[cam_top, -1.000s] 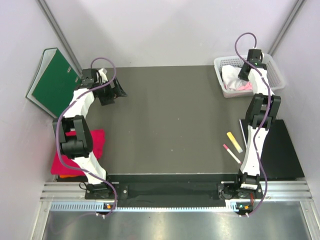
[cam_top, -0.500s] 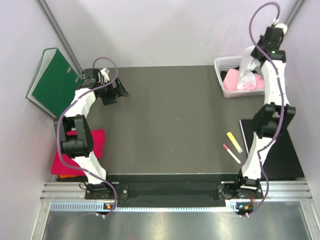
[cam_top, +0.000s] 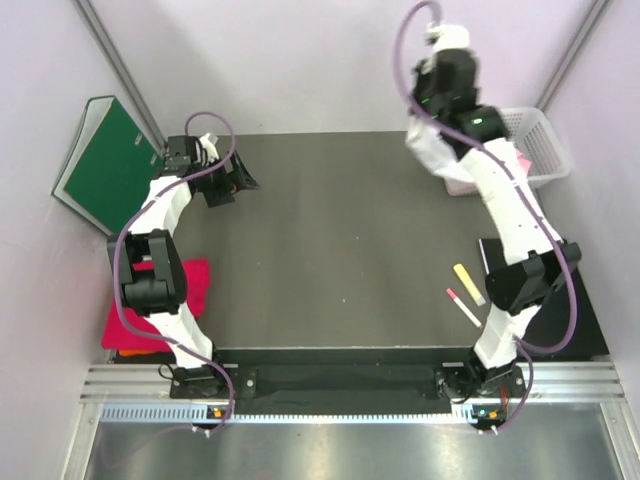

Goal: Fold and stack the t-shirts
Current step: Move the tshirt to the center of the board

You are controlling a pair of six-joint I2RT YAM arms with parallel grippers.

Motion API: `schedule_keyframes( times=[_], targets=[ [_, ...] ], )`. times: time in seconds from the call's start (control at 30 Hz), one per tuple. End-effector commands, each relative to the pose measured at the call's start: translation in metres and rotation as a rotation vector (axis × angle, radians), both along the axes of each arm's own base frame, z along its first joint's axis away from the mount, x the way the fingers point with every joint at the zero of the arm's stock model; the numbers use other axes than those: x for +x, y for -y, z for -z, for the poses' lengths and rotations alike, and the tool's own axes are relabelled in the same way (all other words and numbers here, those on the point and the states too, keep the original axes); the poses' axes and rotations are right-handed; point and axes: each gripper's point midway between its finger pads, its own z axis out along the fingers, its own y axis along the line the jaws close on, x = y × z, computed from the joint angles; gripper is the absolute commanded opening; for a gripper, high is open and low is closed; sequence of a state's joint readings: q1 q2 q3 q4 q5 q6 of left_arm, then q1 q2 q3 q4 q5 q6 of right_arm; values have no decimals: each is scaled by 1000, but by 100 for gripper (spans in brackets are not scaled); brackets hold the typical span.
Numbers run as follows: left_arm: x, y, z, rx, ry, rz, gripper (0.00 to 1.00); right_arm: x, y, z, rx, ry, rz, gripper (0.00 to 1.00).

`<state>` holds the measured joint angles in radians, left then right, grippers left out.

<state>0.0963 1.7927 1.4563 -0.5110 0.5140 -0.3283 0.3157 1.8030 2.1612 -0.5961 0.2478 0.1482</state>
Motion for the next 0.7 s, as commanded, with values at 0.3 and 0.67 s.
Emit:
schedule_keyframes(
  times=[0.3, 0.67],
  targets=[
    [7, 4, -79, -23, 216, -11, 99, -112, -229, 277, -93, -749, -704, 0],
    [-2, 0, -70, -1, 189, -35, 99, -195, -365, 213, -8, -608, -1082, 46]
  ],
)
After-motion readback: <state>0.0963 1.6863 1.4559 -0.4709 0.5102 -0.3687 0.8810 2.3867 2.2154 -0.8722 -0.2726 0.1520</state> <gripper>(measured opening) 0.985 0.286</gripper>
